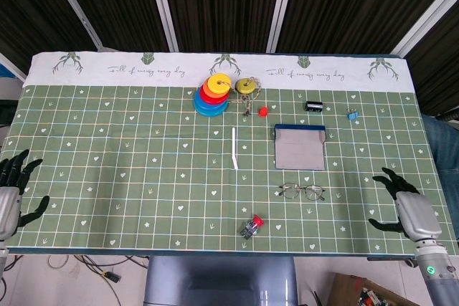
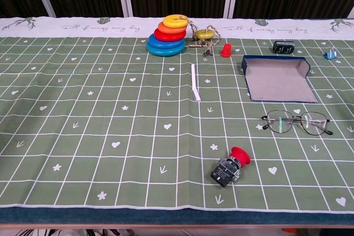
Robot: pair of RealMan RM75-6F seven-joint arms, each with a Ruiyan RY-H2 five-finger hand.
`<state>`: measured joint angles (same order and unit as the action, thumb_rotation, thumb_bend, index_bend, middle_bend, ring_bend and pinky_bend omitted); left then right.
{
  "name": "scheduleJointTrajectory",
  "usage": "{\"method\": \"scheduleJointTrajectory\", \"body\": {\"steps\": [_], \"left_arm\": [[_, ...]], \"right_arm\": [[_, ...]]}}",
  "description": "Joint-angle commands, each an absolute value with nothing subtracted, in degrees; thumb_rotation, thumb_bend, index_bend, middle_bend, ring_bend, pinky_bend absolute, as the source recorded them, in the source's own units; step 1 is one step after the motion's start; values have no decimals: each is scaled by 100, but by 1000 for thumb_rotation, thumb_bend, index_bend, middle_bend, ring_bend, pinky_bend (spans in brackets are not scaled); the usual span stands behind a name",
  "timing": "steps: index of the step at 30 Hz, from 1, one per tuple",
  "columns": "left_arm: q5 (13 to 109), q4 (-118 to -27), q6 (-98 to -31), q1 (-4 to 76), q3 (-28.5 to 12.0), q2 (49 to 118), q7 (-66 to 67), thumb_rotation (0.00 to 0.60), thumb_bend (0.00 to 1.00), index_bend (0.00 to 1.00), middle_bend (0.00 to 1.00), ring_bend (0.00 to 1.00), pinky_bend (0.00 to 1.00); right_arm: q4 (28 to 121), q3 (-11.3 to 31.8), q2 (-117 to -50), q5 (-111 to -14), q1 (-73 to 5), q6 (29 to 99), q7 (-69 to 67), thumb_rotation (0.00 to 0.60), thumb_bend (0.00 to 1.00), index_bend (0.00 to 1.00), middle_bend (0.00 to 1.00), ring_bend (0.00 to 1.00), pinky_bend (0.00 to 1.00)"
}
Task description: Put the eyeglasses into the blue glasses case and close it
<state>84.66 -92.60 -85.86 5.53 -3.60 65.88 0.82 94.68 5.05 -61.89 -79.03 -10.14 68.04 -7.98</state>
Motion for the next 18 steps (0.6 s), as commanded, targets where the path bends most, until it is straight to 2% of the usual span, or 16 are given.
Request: {"method": "scheduleJointTrajectory", "body": {"steps": [1,8,18], "left_arm": [[8455,-9274,-8592,553,-370,6591,66,600,312,136,0,0,0],[8449,-9270,-8557,572,-375,6595,60,600,313,136,0,0,0],[8526,-9158,-8633,587,-392,6611,195,600,313,136,0,0,0]], "right_arm": [[9326,683,-6176,-7410,-1590,5921,-741,600,220,242,107,134,208],[9380,914,-6596,-6750,-2214,5252,-102,600,267,297,107,134,208],[9054,1060,-7563,-5836,-2829,5033,835,600,325,394,106,135,208]]}}
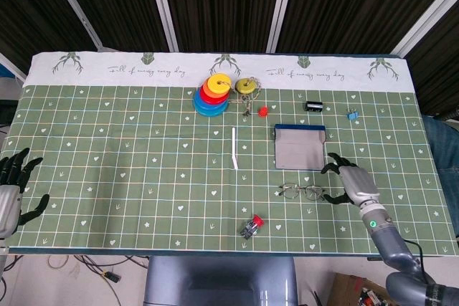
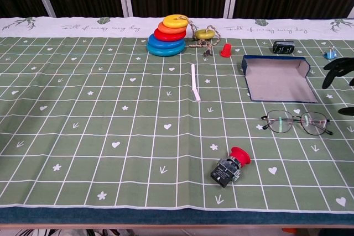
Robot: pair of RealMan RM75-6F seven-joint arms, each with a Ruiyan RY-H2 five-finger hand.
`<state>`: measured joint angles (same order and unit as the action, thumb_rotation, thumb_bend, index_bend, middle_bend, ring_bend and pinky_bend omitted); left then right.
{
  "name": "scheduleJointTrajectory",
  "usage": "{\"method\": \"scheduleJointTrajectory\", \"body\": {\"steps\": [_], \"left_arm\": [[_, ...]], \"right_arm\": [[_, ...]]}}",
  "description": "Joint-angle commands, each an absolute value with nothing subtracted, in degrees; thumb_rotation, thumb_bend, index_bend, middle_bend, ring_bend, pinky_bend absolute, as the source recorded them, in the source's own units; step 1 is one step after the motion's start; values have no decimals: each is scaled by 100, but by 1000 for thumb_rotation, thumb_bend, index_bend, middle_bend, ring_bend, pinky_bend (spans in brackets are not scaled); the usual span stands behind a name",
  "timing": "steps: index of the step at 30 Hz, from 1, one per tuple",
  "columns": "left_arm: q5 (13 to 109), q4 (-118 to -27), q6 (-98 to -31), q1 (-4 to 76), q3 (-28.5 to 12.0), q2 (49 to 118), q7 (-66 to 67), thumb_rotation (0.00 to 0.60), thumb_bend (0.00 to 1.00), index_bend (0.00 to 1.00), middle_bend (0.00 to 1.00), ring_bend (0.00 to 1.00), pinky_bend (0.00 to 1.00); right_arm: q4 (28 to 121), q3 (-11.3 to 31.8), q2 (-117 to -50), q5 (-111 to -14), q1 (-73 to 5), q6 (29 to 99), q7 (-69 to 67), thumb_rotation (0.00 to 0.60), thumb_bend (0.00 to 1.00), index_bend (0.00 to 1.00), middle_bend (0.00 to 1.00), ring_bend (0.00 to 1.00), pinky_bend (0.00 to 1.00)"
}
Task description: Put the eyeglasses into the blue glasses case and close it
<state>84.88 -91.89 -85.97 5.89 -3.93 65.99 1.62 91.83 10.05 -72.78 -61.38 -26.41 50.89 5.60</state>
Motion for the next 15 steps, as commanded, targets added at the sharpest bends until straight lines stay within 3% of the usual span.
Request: {"method": "scheduleJointTrajectory", "body": {"steps": [1,15], "left_arm": [[8537,-9151,-8645,586,-392,6615,198,600,313,136,0,0,0],[8508,-9170,-8648,572,-391,6615,186,600,313,136,0,0,0]], "right_arm": [[9043,1064,-7620,-5773,-2857,5042,892,600,325,405,106,135,208],[8792,1012,-8260,-5322,-3032,5346,1349,600,360,515,106,136,208]]}}
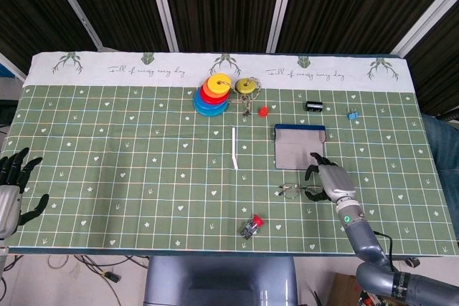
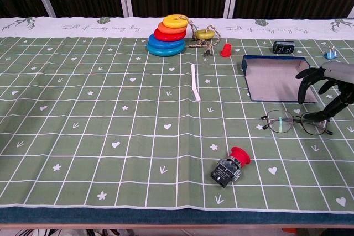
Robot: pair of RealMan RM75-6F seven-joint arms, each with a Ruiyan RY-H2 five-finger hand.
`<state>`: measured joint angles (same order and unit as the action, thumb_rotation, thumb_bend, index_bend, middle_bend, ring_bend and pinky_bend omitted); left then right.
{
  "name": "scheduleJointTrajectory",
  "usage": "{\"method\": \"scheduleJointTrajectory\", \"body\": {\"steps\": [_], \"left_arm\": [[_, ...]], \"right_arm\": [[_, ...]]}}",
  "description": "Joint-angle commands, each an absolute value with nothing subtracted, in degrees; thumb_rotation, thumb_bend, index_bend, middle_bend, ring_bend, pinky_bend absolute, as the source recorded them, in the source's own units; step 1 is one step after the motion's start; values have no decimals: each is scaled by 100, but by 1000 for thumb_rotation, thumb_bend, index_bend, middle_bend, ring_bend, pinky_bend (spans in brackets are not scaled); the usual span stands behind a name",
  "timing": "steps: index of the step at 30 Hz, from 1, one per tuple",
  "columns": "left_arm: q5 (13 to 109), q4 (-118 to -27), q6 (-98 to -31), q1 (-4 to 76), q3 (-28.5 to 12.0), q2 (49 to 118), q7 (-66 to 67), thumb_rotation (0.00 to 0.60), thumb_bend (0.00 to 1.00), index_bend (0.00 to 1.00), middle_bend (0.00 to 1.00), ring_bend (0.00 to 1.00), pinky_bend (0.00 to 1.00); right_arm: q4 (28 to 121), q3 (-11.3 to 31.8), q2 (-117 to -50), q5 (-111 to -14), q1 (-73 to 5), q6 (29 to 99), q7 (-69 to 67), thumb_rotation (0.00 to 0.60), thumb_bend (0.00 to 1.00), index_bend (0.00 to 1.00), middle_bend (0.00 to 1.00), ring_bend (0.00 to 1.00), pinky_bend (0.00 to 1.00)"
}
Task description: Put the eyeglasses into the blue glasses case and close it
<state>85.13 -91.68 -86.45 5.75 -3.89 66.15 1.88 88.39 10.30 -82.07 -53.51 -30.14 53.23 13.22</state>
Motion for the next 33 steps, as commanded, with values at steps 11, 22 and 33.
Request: {"method": "scheduleJointTrajectory", "body": {"steps": [11,22,33], "left_arm": [[8483,-9178,-8641,573,-399,6618,228,600,313,136,0,0,0],[8467,-9178,-8638,574,-407,6620,244,600,313,136,0,0,0],[8448,-9192,-8628,573,-409,6616,242,600,313,136,0,0,0]], "right_arm": [[8545,965,-8464,-5278,-3090,5337,1343,600,416,536,106,136,208],[8462,912,-8514,-5280,-3097,5296,1285,600,416,554,106,137,208],[8349,901,-8593,-5200,-3108,5250,1244,600,420,576,110,137,208]]}}
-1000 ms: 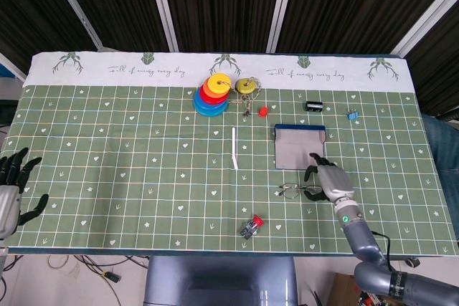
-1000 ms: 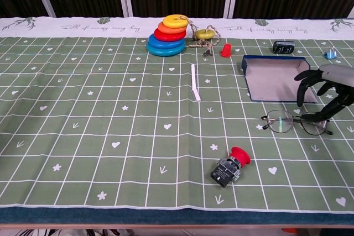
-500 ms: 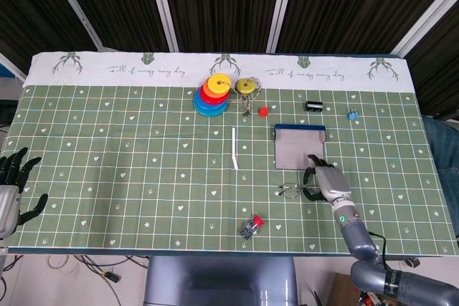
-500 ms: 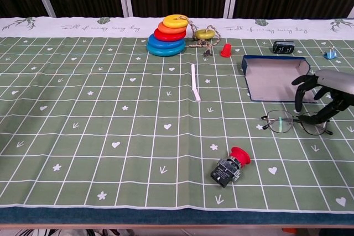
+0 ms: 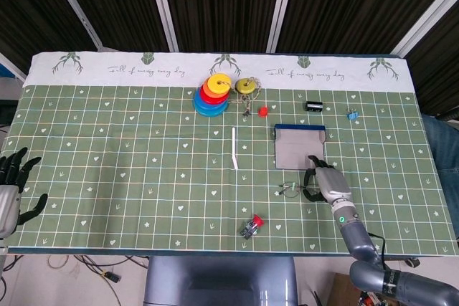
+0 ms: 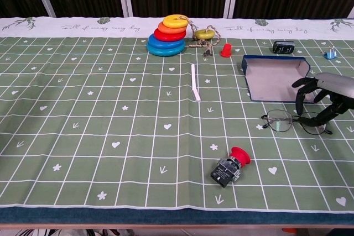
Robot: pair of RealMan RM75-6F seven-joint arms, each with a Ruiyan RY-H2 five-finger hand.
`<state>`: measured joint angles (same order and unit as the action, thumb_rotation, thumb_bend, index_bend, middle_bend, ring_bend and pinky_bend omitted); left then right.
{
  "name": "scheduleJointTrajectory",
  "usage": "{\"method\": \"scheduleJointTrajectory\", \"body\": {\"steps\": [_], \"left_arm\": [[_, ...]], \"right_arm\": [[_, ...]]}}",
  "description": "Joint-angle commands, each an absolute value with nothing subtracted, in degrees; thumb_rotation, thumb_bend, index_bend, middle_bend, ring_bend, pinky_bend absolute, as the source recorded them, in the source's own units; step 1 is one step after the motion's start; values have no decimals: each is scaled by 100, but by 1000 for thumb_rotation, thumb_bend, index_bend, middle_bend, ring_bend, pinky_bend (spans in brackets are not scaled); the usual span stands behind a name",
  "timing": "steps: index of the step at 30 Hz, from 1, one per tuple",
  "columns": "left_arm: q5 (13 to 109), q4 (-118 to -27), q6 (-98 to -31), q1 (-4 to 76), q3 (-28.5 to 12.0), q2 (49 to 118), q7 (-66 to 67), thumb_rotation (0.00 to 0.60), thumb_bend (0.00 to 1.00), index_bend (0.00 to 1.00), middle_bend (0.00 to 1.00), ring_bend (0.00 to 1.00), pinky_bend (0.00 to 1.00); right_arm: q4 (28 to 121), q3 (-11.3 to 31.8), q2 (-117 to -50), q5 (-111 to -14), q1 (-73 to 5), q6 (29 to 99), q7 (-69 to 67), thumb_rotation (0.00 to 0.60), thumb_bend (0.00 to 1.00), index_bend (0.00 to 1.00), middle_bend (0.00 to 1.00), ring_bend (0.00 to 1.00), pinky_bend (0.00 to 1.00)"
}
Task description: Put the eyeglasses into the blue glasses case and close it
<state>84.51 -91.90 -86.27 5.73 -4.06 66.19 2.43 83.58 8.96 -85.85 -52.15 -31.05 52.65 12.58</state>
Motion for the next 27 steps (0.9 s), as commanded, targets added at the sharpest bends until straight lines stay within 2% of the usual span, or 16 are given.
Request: {"method": "scheduleJointTrajectory", "body": {"steps": [1,21,27], "left_arm": [[8446,-9190,-8628,574,-411,6616,243,600,313,136,0,0,0],[8400,-9210,-8621,570,-426,6619,274,600,312,136,0,0,0],[8397,-9214,-8620,568,-426,6618,273,600,313,136,0,0,0]], "right_arm": [[8347,902,-8594,-5194,-3110,5241,1237,600,420,577,110,138,208],[8316,954,-8691,-5082,-3206,5198,1259,600,441,594,110,138,208],[8330,966,-8682,-5043,-3225,5174,1250,600,490,619,113,140,208]]}}
